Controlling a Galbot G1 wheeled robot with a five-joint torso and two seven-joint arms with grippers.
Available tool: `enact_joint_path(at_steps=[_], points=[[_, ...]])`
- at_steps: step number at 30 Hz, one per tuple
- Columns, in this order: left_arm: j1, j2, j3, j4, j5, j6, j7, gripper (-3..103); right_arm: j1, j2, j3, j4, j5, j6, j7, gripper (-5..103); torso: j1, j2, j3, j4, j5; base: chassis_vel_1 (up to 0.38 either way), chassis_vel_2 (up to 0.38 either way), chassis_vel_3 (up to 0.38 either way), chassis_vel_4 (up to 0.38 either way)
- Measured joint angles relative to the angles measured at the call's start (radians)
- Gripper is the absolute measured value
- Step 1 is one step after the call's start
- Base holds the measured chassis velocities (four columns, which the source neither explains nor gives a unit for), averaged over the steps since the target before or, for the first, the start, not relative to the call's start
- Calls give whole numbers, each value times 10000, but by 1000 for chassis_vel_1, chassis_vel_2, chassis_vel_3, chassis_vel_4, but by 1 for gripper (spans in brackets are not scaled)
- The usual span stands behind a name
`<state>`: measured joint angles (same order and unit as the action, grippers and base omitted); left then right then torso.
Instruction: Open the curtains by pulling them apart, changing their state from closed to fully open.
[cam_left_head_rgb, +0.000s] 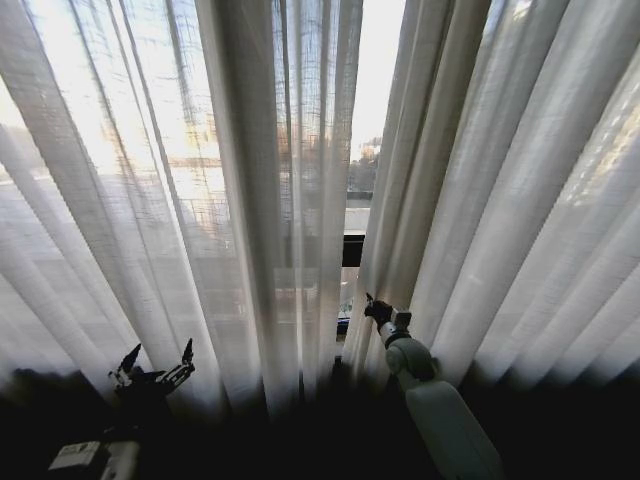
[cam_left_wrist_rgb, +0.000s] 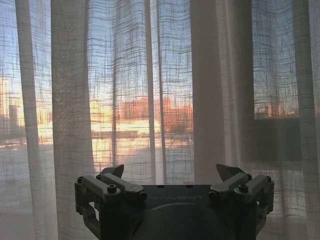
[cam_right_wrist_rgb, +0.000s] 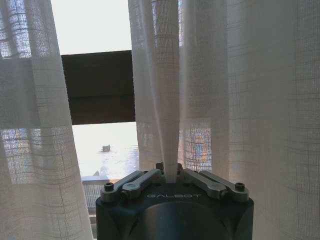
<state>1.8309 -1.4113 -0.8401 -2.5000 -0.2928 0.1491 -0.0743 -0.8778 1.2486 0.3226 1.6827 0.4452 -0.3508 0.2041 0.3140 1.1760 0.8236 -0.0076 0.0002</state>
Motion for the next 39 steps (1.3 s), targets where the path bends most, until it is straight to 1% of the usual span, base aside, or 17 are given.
enact_joint_path(at_steps=[10, 20, 28, 30, 31, 32, 35, 39], points=[[26, 20, -3, 0, -2, -74, 4, 100, -32, 42, 175, 62, 12, -75, -3, 0, 2, -1, 0, 1, -1, 7, -47, -3, 62], [50, 43, 33, 0, 5, -154, 20, 100, -231, 124, 611, 191, 12, 58, -12, 0, -3, 2, -1, -1, 2, -66, -288, 59, 277], [90, 101, 40, 0, 8, -155, 35, 100, -350, 96, 867, 268, 14, 110, -25, 0, -2, 2, -1, 1, 2, -214, -365, 196, 371], [99, 105, 49, 0, 4, -156, 35, 100, -378, 88, 885, 303, 14, 112, -32, 0, -2, 2, -2, 3, -4, -293, -372, 316, 374], [101, 107, 52, 0, 0, -156, 37, 100, -383, 85, 895, 312, 13, 113, -32, 0, -2, 2, -1, -3, -6, -325, -375, 318, 373], [105, 110, 51, 0, -5, -160, 39, 100, -384, 85, 897, 325, 13, 113, -33, 0, -2, 2, -1, -2, 2, -325, -375, 315, 330], [111, 114, 35, 0, -16, -170, 41, 100, -384, 91, 884, 337, 11, 114, -33, 0, -2, 2, -1, -1, 5, -348, -352, 330, 330], [129, 122, -4, 0, -28, -200, 41, 100, -364, 103, 813, 373, 8, 114, -33, 0, 2, 0, 1, 1, -1, -378, -376, 376, 386]])
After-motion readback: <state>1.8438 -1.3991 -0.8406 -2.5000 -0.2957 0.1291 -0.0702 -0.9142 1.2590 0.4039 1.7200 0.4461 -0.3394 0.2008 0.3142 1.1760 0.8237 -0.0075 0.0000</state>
